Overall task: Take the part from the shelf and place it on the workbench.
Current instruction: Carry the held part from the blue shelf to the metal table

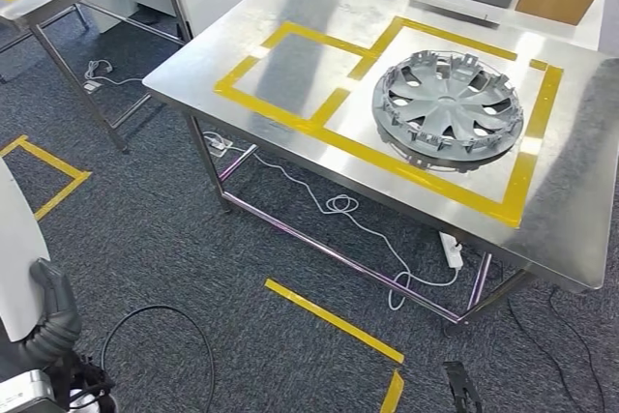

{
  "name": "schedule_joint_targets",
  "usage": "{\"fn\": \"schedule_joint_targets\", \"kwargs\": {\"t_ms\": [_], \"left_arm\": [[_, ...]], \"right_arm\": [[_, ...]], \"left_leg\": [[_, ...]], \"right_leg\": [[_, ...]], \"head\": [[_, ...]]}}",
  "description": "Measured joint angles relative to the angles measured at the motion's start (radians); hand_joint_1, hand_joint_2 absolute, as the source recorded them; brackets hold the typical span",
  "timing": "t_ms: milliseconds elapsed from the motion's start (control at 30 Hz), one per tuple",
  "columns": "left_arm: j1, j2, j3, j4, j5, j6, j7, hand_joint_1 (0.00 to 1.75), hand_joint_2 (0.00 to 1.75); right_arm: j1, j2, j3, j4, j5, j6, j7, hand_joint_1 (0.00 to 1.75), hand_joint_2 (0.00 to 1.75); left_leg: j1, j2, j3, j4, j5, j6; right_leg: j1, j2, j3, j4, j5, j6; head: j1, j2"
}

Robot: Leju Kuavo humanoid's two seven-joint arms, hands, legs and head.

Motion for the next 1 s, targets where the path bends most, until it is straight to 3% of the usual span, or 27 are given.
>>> {"fn": "schedule_joint_targets", "kwargs": {"t_ms": [67, 133, 167, 200, 233, 300, 367, 467, 533, 633, 700, 733, 800, 833, 900, 1000], "left_arm": [[0.0, 0.0, 0.0, -0.002, 0.0, 0.0, 0.0, 1.75, 1.75], [0.0, 0.0, 0.0, -0.002, -0.001, 0.0, 0.0, 1.75, 1.75], [0.0, 0.0, 0.0, -0.002, -0.001, -0.001, 0.0, 1.75, 1.75], [0.0, 0.0, 0.0, -0.002, -0.001, -0.001, 0.0, 1.75, 1.75], [0.001, 0.0, 0.0, -0.002, -0.001, -0.001, 0.0, 1.75, 1.75], [0.001, 0.0, 0.0, -0.002, -0.001, -0.001, 0.0, 1.75, 1.75], [0.001, -0.001, 0.0, -0.002, -0.002, -0.001, 0.0, 1.75, 1.75], [0.001, -0.001, 0.001, -0.003, -0.005, -0.001, 0.0, 1.75, 1.75], [0.001, 0.0, 0.001, -0.005, -0.005, -0.001, 0.0, 1.75, 1.75], [0.002, 0.0, 0.003, -0.006, -0.005, 0.0, 0.0, 1.75, 1.75], [0.002, 0.0, 0.004, -0.006, -0.004, 0.0, 0.0, 1.75, 1.75], [0.003, 0.0, 0.004, -0.006, -0.004, 0.0, 0.0, 1.75, 1.75], [0.003, 0.0, 0.005, -0.006, -0.004, 0.0, 0.0, 1.75, 1.75], [0.003, 0.0, 0.005, -0.006, -0.004, 0.0, 0.0, 1.75, 1.75], [0.002, 0.0, 0.005, -0.007, -0.004, 0.0, 0.0, 1.75, 1.75], [0.003, -0.001, 0.007, -0.008, -0.004, 0.0, 0.0, 1.75, 1.75]], "right_arm": [[-0.002, 0.0, 0.003, -0.001, -0.001, 0.0, -0.001, 0.0, 1.75], [0.0, 0.0, 0.005, -0.001, -0.001, 0.001, -0.001, 0.0, 1.75], [0.001, 0.0, 0.006, -0.001, -0.001, 0.0, -0.001, 0.0, 1.75], [0.003, 0.0, 0.006, -0.002, -0.001, 0.0, -0.001, 0.0, 1.75], [0.003, 0.0, 0.006, -0.002, -0.001, 0.0, -0.001, 0.0, 1.75], [0.003, 0.0, 0.006, -0.002, -0.002, 0.0, -0.002, 0.0, 1.75], [0.001, 0.0, 0.007, -0.002, -0.003, -0.001, -0.002, 0.0, 1.75], [0.001, 0.0, 0.008, -0.002, -0.003, -0.003, -0.004, 0.0, 1.75], [0.002, 0.0, 0.009, -0.003, -0.003, -0.003, -0.005, 0.0, 1.75], [0.001, 0.0, 0.011, -0.004, -0.004, -0.004, -0.005, 0.0, 1.75], [0.001, 0.0, 0.013, -0.004, -0.005, -0.006, -0.004, 0.0, 1.75], [0.002, 0.0, 0.014, -0.004, -0.006, -0.006, -0.003, 0.0, 1.75], [0.002, 0.001, 0.017, -0.004, -0.009, -0.006, -0.002, 0.0, 1.75], [0.001, 0.001, 0.018, -0.004, -0.01, -0.006, -0.002, 0.0, 1.75], [0.0, 0.001, 0.02, -0.004, -0.013, -0.005, -0.001, 0.0, 1.75], [-0.001, 0.001, 0.023, -0.005, -0.019, -0.004, 0.0, 0.0, 1.75]], "left_leg": [[0.004, 0.001, 0.01, -0.011, -0.001, 0.008], [0.001, 0.0, 0.014, -0.011, -0.006, 0.015], [0.0, -0.001, 0.016, -0.011, -0.009, 0.017], [-0.001, -0.003, 0.02, -0.01, -0.013, 0.017], [-0.002, -0.004, 0.026, -0.01, -0.017, 0.016], [-0.002, -0.006, 0.04, -0.009, -0.028, 0.011], [-0.005, -0.007, 0.044, -0.005, -0.036, 0.002], [-0.005, -0.006, 0.042, -0.004, -0.042, -0.01], [-0.003, -0.005, 0.033, 0.028, -0.063, -0.022], [0.005, -0.003, -0.051, 0.2, -0.135, -0.038], [0.01, -0.002, -0.102, 0.281, -0.145, -0.042], [0.011, -0.002, -0.104, 0.271, -0.122, -0.042], [0.012, -0.001, -0.06, 0.154, -0.041, -0.036], [0.009, 0.0, -0.032, 0.093, -0.015, -0.031], [0.004, 0.001, -0.001, 0.022, -0.006, -0.021], [0.003, -0.003, 0.016, 0.0, -0.02, -0.003]], "right_leg": [[0.0, 0.004, -0.041, 0.078, -0.038, 0.006], [0.0, 0.006, -0.123, 0.214, -0.086, 0.009], [0.001, 0.007, -0.158, 0.262, -0.091, 0.01], [0.001, 0.007, -0.176, 0.273, -0.075, 0.011], [0.001, 0.007, -0.174, 0.245, -0.04, 0.01], [0.001, 0.007, -0.127, 0.118, 0.045, 0.006], [0.003, 0.009, -0.086, 0.024, 0.078, -0.003], [0.006, 0.01, -0.074, 0.006, 0.073, -0.019], [0.001, 0.01, -0.064, 0.0, 0.07, -0.032], [-0.001, 0.007, -0.046, -0.003, 0.059, -0.045], [-0.001, 0.007, -0.034, -0.003, 0.049, -0.044], [-0.001, 0.007, -0.027, -0.003, 0.043, -0.042], [-0.002, 0.009, -0.011, -0.003, 0.03, -0.036], [-0.001, 0.009, -0.005, -0.004, 0.023, -0.03], [0.0, 0.008, 0.0, -0.008, 0.015, -0.016], [0.0, 0.005, 0.013, -0.005, 0.016, 0.006]], "head": [[0.003, 0.0], [0.005, 0.0], [0.005, 0.0], [0.005, 0.0], [0.005, 0.0], [0.005, 0.0], [0.004, 0.0], [0.003, 0.0], [0.0, 0.0], [-0.003, 0.0], [-0.003, 0.0], [-0.003, 0.0], [-0.003, 0.0], [-0.003, 0.0], [-0.002, 0.0], [0.002, 0.0]]}}
